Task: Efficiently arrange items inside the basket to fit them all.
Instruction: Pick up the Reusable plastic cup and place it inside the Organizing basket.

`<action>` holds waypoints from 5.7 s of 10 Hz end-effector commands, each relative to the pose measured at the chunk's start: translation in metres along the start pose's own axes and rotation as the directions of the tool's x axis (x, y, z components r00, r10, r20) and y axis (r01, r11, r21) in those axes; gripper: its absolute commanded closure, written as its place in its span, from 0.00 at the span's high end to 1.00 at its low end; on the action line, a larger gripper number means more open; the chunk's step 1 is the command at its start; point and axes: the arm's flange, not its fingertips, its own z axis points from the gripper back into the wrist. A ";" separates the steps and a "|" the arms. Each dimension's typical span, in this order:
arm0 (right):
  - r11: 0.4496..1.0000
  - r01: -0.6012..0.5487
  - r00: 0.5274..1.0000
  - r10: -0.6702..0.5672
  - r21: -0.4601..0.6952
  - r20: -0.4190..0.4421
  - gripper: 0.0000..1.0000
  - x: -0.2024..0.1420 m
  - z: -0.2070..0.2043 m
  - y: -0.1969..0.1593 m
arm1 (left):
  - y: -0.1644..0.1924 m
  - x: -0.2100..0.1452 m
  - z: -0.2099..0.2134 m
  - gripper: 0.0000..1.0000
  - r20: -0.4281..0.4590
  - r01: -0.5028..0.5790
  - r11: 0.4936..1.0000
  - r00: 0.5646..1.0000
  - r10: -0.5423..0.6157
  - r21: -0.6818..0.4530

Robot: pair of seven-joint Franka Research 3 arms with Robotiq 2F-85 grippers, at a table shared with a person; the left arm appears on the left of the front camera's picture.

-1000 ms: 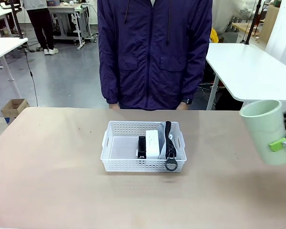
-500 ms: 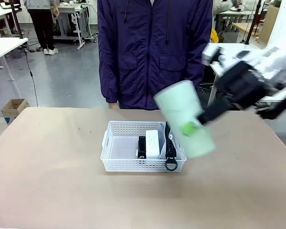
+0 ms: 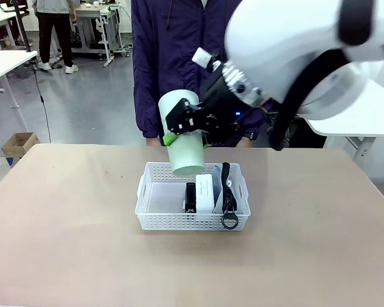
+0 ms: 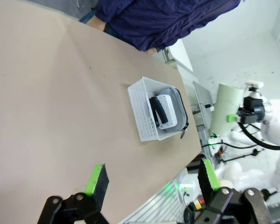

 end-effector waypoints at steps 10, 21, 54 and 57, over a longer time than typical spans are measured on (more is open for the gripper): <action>0.985 0.167 0.936 -0.174 -0.049 -0.305 0.83 0.054 -0.075 -0.023 | -0.001 0.001 0.000 1.00 0.019 0.021 1.000 1.000 -0.021 -0.021; 0.894 0.354 0.874 -0.421 -0.276 -0.241 0.83 0.065 -0.185 -0.047 | -0.001 0.001 0.000 1.00 0.019 0.021 1.000 1.000 -0.021 -0.021; 0.618 0.279 0.944 -0.315 0.735 -0.094 1.00 -0.132 0.125 -0.329 | -0.001 0.001 0.000 1.00 0.019 0.021 1.000 1.000 -0.021 -0.021; 0.582 0.334 0.865 -0.501 0.742 0.004 1.00 -0.172 0.114 -0.364 | -0.001 0.001 0.000 1.00 0.019 0.021 1.000 1.000 -0.021 -0.021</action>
